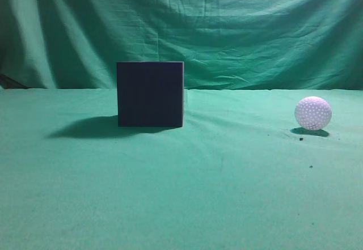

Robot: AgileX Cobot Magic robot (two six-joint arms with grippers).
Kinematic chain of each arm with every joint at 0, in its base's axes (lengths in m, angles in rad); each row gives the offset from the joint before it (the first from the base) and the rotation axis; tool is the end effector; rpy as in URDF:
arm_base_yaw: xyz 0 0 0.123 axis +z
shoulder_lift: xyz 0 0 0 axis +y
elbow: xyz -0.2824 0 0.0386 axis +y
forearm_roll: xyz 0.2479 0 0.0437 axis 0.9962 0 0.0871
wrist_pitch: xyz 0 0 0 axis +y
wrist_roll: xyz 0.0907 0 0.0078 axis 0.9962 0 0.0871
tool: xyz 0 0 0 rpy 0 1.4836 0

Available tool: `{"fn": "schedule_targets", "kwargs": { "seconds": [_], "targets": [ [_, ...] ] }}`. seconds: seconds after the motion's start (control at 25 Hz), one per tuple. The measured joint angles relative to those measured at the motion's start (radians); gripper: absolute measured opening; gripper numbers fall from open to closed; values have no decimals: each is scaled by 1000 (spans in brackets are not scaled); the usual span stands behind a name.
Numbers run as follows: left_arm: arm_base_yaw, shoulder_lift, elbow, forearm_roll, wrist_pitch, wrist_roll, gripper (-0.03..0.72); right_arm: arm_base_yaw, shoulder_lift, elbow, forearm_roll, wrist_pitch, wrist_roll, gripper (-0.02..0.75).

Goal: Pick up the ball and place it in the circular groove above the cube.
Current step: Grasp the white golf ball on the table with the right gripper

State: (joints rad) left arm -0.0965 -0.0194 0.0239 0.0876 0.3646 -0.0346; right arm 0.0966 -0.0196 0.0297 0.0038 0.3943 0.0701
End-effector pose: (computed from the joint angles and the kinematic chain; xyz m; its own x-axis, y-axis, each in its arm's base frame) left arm 0.0524 -0.0022 0.1734 -0.2722 0.0738 -0.9594 0.0794 0.9954 0.0540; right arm 0.0514 0.0051 0.1687 -0.3168 0.0432 -0.9475 -0.0747 0.9947 0.0703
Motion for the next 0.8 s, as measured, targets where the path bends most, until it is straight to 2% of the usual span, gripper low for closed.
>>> {"fn": "schedule_targets", "kwargs": {
  "seconds": [0.8],
  "targets": [
    [0,0,0,0,0,0,0,0,0,0,-12,-31,0,48]
  ]
}}
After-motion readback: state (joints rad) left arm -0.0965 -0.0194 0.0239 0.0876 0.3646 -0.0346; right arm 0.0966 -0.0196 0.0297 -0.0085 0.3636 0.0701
